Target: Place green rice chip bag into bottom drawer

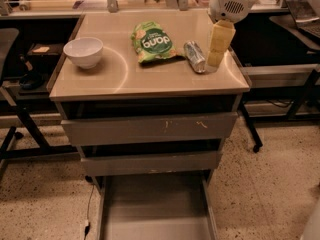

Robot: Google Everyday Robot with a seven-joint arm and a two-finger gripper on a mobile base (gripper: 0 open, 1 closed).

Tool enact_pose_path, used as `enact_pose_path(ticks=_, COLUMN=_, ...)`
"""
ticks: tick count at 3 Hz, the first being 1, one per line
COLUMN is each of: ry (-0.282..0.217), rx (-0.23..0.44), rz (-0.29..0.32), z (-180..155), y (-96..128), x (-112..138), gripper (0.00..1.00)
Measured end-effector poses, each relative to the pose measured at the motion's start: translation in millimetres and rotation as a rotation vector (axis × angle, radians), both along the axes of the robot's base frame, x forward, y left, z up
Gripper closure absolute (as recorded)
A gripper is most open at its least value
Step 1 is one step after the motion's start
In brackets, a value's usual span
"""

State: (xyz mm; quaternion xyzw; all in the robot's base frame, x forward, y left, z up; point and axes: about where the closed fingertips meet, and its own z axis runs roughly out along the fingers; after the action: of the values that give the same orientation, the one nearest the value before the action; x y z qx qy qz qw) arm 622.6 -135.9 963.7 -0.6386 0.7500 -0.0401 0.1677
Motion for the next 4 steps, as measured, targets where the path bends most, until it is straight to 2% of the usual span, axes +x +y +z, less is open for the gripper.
enact_pose_path(ticks=1, ry=-0.008, rx=0.013, rz=0.004, z=-2, y=3, x=6, gripper=0.00)
enact_pose_path(ticks=2, ry=0.034, rx=0.049, rz=-0.028, z=-18, y=13, x=37, gripper=0.00)
enact_pose_path(ticks=3, ry=0.082, rx=0.080, rz=-0.079, z=-43, y=22, x=80, gripper=0.00)
enact_pose_path(ticks=4, ry=0.089, rx=0.099, rz=-0.118, z=-58, y=33, x=114, gripper=0.00)
